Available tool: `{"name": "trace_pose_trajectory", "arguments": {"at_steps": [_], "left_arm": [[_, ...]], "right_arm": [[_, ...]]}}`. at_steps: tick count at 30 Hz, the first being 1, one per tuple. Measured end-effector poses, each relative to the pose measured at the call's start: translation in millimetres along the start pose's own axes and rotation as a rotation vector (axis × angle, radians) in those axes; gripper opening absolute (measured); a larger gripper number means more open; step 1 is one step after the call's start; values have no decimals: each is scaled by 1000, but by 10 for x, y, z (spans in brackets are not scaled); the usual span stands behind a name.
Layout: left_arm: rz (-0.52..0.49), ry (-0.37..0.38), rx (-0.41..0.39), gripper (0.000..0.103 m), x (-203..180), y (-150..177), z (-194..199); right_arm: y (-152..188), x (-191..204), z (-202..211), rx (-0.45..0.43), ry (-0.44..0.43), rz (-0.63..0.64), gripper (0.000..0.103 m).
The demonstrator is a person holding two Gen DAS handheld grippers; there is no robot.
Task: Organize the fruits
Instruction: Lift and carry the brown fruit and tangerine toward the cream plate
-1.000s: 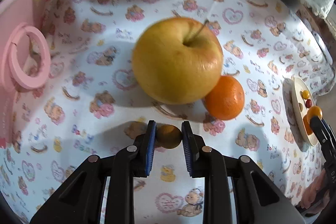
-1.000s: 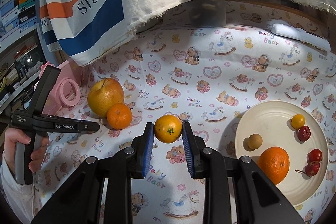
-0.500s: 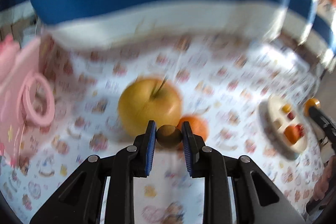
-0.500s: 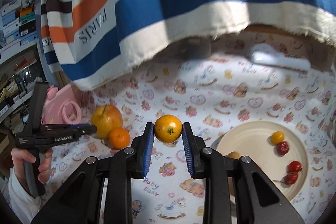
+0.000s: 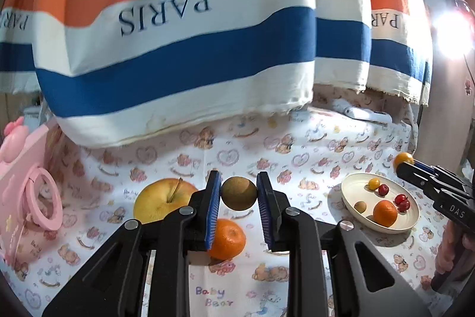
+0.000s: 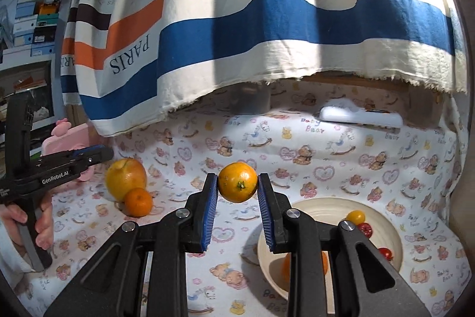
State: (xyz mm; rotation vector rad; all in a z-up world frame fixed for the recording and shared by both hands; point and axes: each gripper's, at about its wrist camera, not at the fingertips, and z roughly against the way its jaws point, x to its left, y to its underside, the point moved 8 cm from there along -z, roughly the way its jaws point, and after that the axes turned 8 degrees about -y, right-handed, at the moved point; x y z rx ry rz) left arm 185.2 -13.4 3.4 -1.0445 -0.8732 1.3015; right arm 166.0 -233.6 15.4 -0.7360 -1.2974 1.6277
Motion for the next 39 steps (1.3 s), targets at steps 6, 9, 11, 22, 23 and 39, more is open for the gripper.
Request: {"name": "trace_pose_trajectory", "arguments": {"at_steps": [6, 9, 11, 22, 23, 39], "left_arm": [[15, 21, -26, 24, -39, 34, 28], [6, 22, -28, 24, -51, 50, 22], [7, 18, -37, 24, -41, 48, 33], [-32, -1, -64, 24, -92, 80, 52], [-34, 0, -80, 24, -101, 64, 81], [-10, 36, -98, 24, -123, -8, 202]], "right_arm": [[87, 91, -16, -7, -21, 9, 28], [177, 222, -103, 44, -59, 35, 28], [179, 249, -96, 38, -89, 16, 28], [196, 195, -93, 37, -61, -7, 28], [194, 196, -90, 36, -59, -5, 28], [-218, 45, 342, -79, 56, 33, 28]]}}
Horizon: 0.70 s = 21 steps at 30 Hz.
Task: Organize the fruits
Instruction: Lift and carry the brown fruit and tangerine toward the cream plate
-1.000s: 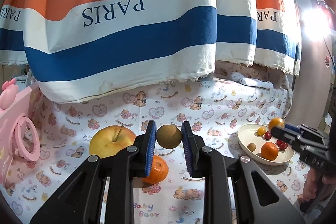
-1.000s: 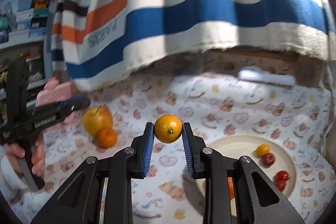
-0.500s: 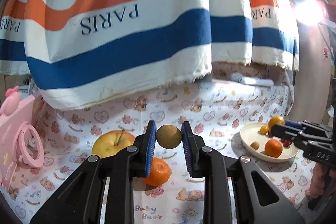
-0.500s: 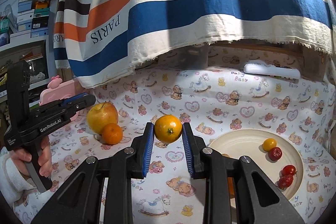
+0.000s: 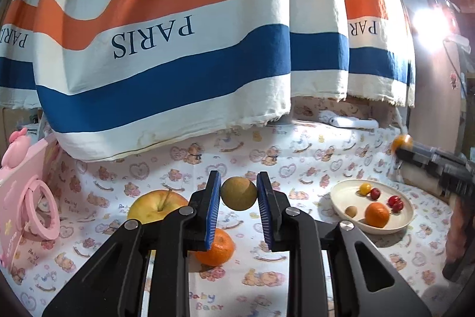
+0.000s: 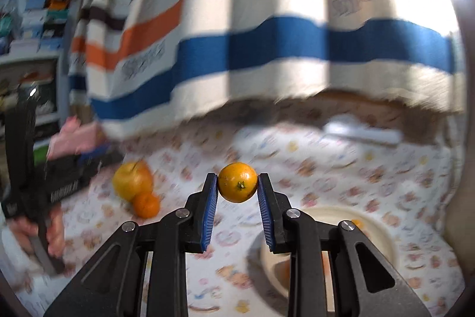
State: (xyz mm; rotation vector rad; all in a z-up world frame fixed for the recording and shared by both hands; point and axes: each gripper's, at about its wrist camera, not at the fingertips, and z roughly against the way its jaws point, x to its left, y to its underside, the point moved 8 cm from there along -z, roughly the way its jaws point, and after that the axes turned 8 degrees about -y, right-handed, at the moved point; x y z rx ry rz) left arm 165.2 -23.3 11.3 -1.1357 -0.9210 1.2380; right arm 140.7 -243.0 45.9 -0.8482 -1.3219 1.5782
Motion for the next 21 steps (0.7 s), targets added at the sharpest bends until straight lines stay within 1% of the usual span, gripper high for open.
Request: {"name": "trace_pose_trajectory", "arguments": {"at_steps": [2, 3, 5, 7, 9, 13, 15, 16, 17, 18, 19, 21], "left_arm": [[14, 27, 7, 24, -31, -32, 62], [18, 29, 3, 24, -39, -50, 89], [23, 41, -6, 24, -69, -90, 124], [14, 42, -11, 24, -112, -120, 133], [9, 46, -11, 24, -170, -123, 143], [-57, 68, 17, 24, -406, -51, 140], [-57, 100, 83, 24, -553, -6, 79], [-48, 104, 123, 24, -603, 11, 43], [-38, 118, 186, 24, -685, 33, -20], [-27, 136, 229, 24, -754, 45, -65], [-18, 156, 263, 24, -835, 53, -105], [-43, 180, 307, 24, -1015, 76, -182]], "right_arm": [[-96, -134, 166, -29, 12, -12, 28], [-117, -198, 222, -36, 26, -8, 28], [-135, -364, 329, -46, 80, 16, 28], [-117, -535, 400, -42, 116, 14, 28], [-75, -676, 441, -31, 128, -11, 28], [84, -909, 480, -2, 160, -44, 28], [169, -997, 435, 42, 173, -83, 28], [238, -1056, 366, 103, 172, -126, 28], [299, -1089, 320, 149, 168, -156, 28], [374, -1129, 271, 195, 153, -202, 28], [437, -1146, 251, 220, 137, -230, 28], [540, -1154, 208, 268, 114, -255, 28]]}}
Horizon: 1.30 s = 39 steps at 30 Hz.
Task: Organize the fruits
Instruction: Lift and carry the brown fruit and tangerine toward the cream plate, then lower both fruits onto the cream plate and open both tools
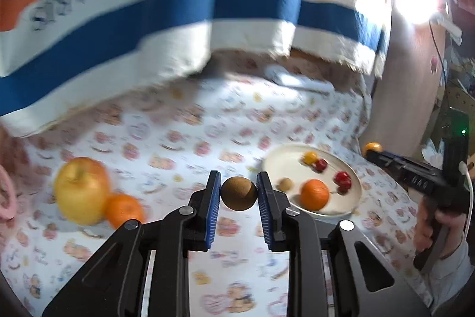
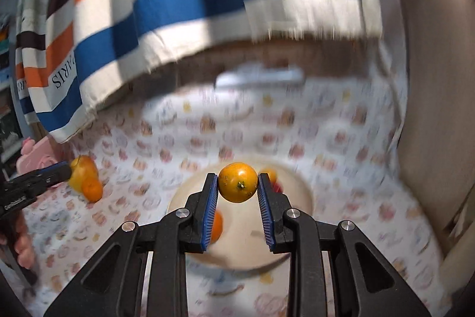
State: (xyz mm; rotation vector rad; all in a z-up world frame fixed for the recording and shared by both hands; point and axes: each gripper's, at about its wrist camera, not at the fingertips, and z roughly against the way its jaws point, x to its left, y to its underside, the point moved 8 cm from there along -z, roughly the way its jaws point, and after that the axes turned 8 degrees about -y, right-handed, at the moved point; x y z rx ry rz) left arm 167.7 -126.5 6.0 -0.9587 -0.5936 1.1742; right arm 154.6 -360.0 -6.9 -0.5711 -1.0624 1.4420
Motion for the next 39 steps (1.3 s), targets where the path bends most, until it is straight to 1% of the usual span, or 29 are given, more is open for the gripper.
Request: {"name": "trace_pose_trajectory", "arguments": {"at_steps": [3, 4, 6, 7, 11, 14, 16, 18, 20, 23, 27, 31, 34, 39], "left_arm": [[-78, 2, 15, 24, -270, -10, -156], [-94, 15, 27, 24, -353, -4, -218], [-92, 77, 68, 24, -510, 22, -376], [-94, 91, 85, 24, -554, 30, -448], [-111, 106, 197, 24, -711, 106, -761], [-127, 98, 253, 24, -764, 176, -852], [-140, 98, 281, 24, -793, 226, -883], [-136, 97, 289, 24, -802, 248, -912], [-123, 114, 288, 24, -820, 247, -909], [-114, 114, 289, 24, -842, 232, -931], [-120, 108, 309, 24, -868, 248, -990], [-132, 106, 306, 24, -888, 254, -1012], [-136, 91, 298, 24, -890, 256, -1010], [-156, 82, 288, 24, -918, 271, -1032]], "right_arm": [[99, -18, -84, 44, 17, 13, 28], [134, -17, -123, 61, 17, 17, 28], [193, -6, -190, 91, 8, 16, 28], [218, -6, -220, 104, 5, 13, 28], [274, -30, -282, 138, 15, 16, 28], [324, -48, -321, 170, 16, 7, 28], [384, -34, -375, 207, -3, -1, 28], [429, -10, -428, 228, -14, -3, 28], [476, 24, -473, 247, -14, 9, 28], [507, 51, -473, 260, -18, 20, 28], [530, 23, -487, 277, -5, 11, 28], [605, 25, -548, 313, -19, -1, 28], [627, 59, -573, 318, -7, 21, 28], [624, 80, -570, 318, -11, 30, 28]]}}
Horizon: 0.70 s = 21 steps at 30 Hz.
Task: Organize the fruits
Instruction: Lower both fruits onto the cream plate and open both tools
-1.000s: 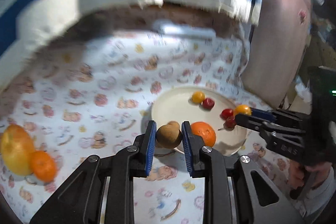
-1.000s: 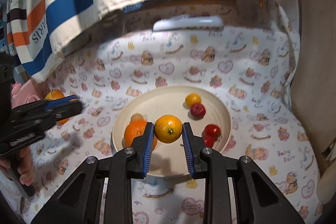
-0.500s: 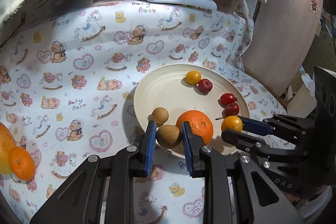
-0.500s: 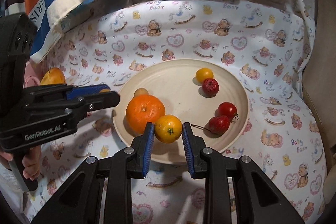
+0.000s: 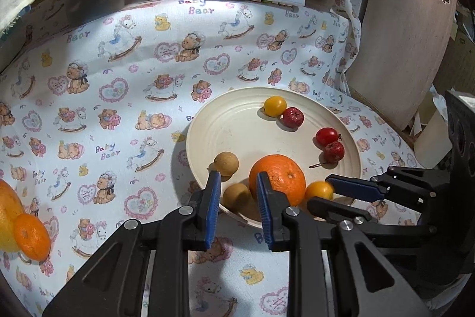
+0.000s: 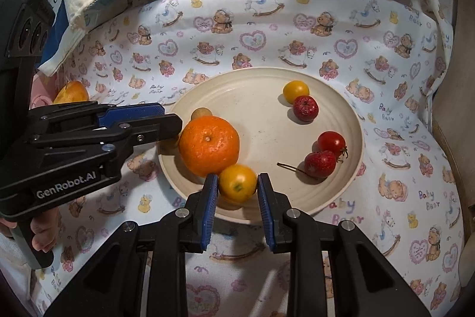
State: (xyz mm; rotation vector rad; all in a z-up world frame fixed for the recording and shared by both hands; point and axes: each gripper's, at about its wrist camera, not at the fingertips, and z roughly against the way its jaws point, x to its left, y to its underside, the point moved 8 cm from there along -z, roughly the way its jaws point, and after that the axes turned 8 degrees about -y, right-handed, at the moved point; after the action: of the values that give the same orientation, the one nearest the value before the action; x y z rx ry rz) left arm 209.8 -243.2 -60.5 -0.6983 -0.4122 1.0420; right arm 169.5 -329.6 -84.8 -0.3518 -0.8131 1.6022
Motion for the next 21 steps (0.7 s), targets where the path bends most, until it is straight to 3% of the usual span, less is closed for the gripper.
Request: {"name": "trace_pose_trajectory", "arguments": {"at_steps": [5, 16, 21], "left_arm": [[4, -7, -24, 31, 56, -22, 44], [-8, -60, -185, 38, 191, 12, 486], [-17, -121, -285, 56, 336, 28, 717]], "right_arm": [[-5, -6, 6, 0, 0, 4, 28], [-57, -12, 54, -43, -14, -6, 29], [-184, -104, 240, -152, 14, -36, 30]]}}
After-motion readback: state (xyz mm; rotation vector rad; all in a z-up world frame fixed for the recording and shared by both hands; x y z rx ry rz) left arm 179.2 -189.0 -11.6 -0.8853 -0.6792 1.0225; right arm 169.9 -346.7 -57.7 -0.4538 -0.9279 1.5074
